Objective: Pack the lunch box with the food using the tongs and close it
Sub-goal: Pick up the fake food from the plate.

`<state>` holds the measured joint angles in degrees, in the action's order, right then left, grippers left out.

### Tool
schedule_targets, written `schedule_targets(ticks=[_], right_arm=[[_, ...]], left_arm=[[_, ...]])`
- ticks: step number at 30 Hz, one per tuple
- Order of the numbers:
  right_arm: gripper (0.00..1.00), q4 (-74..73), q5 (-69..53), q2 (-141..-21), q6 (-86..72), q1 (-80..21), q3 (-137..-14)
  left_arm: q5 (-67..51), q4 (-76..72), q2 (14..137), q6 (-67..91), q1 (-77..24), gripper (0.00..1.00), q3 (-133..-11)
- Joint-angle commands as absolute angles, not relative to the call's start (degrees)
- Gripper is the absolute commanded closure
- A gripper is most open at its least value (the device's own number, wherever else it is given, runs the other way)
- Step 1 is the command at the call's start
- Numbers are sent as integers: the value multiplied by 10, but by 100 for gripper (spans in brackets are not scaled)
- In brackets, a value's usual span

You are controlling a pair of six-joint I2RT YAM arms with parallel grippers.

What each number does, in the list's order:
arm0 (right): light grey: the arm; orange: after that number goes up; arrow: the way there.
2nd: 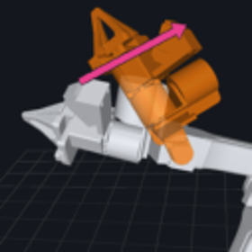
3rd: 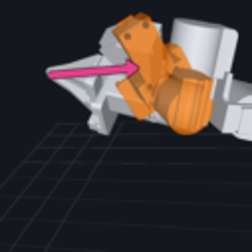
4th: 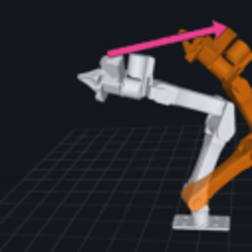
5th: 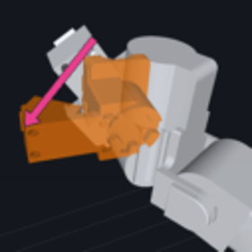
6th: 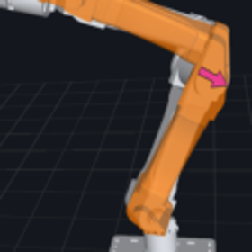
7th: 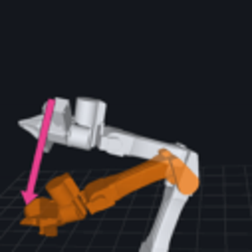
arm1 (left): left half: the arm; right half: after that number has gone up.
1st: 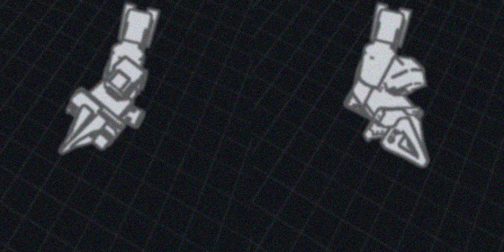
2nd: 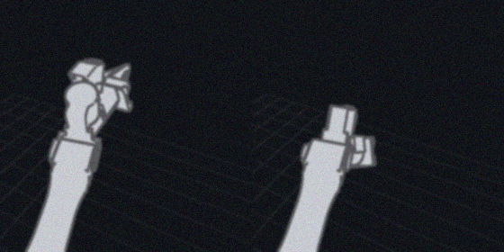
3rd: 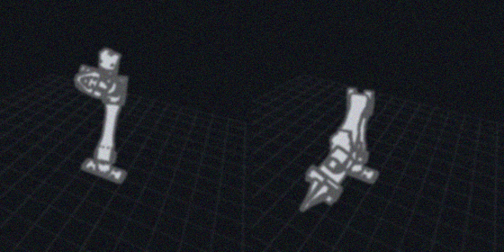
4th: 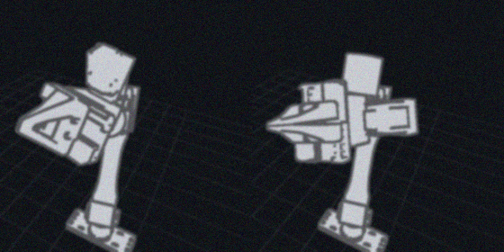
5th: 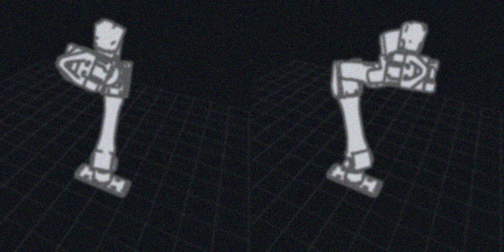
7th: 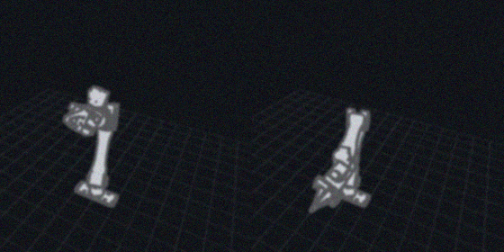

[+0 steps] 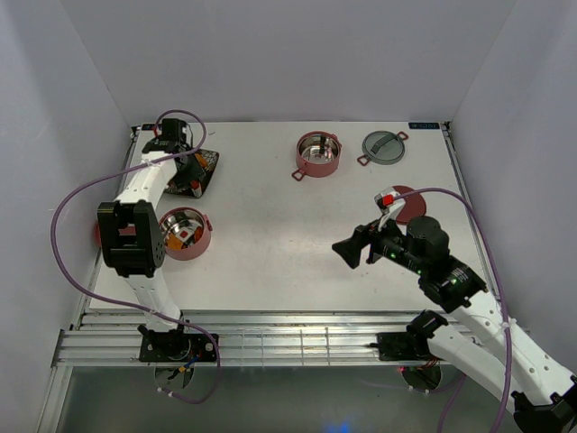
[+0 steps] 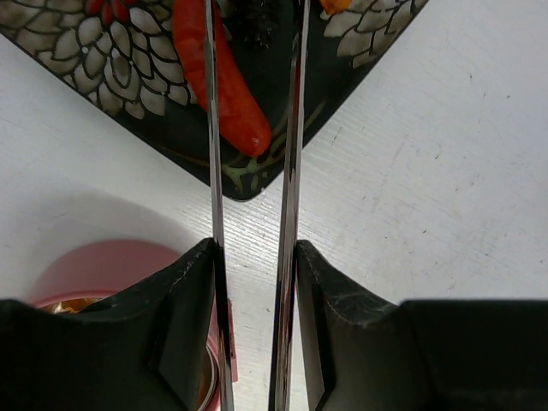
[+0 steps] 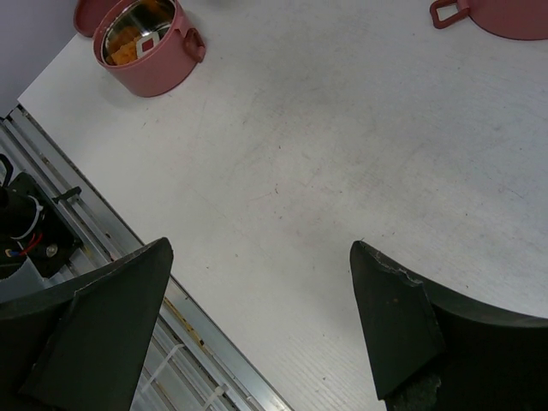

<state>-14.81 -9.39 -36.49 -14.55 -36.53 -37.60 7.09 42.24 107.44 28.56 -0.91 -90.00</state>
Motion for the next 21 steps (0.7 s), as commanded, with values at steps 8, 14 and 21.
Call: schedule_targets(ticks=[8, 14, 21], right_arm=[[10, -120, -98, -357, -143, -369, -374], [10, -120, -97, -356, -143, -369, -374], [10, -121, -97, -357, -142, -369, -377]], left_arm=[[67, 418, 1071, 293, -16, 55, -914], [66, 418, 1065, 287, -18, 61, -915], [69, 418, 1040, 278, -18, 69, -926]])
